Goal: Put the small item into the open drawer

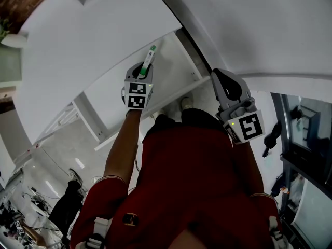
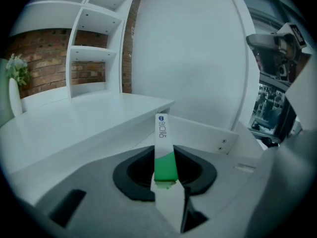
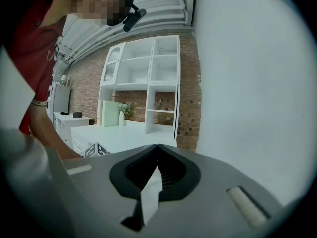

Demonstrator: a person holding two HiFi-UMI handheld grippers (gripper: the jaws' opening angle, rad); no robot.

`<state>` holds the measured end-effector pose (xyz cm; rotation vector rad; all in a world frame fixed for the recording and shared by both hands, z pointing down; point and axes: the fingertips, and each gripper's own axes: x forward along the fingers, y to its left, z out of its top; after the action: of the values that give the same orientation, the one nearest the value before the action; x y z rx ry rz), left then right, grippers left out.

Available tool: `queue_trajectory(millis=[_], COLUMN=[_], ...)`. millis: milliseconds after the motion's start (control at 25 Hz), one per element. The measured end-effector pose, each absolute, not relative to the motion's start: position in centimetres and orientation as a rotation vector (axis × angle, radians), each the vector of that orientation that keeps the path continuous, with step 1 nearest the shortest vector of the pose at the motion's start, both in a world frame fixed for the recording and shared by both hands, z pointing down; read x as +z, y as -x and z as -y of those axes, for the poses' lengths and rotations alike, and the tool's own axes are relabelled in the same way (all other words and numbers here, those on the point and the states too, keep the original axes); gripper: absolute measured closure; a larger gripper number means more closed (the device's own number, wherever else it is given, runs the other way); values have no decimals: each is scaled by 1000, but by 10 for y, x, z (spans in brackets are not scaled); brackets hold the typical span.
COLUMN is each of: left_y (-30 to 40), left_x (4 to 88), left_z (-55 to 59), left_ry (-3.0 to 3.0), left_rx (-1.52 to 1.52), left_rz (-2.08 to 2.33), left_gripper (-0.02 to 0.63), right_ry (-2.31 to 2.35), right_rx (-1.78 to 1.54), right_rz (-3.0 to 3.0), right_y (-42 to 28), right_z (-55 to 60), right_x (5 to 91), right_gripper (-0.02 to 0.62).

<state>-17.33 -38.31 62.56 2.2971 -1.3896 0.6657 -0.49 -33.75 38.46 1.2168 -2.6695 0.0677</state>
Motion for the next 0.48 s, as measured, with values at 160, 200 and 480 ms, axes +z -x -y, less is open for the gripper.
queue_trajectory(millis=[160,200,480], left_y=[173,172,174], left_x=[643,646,663], left_z=[390,391,398], left_ry=[-2256,-2247,-2185], left_rx=[717,727,788], left_rz=[1397,1399,1422], left_gripper=[512,512,511], right_ry=[-1201,-1195,-1170], right_rx=[94,94,111], right_rz=[2662,2673,2678], right_y=[-6,-7,-11], right_z=[346,348,363], right_x=[393,392,395], right_gripper=[583,583,583])
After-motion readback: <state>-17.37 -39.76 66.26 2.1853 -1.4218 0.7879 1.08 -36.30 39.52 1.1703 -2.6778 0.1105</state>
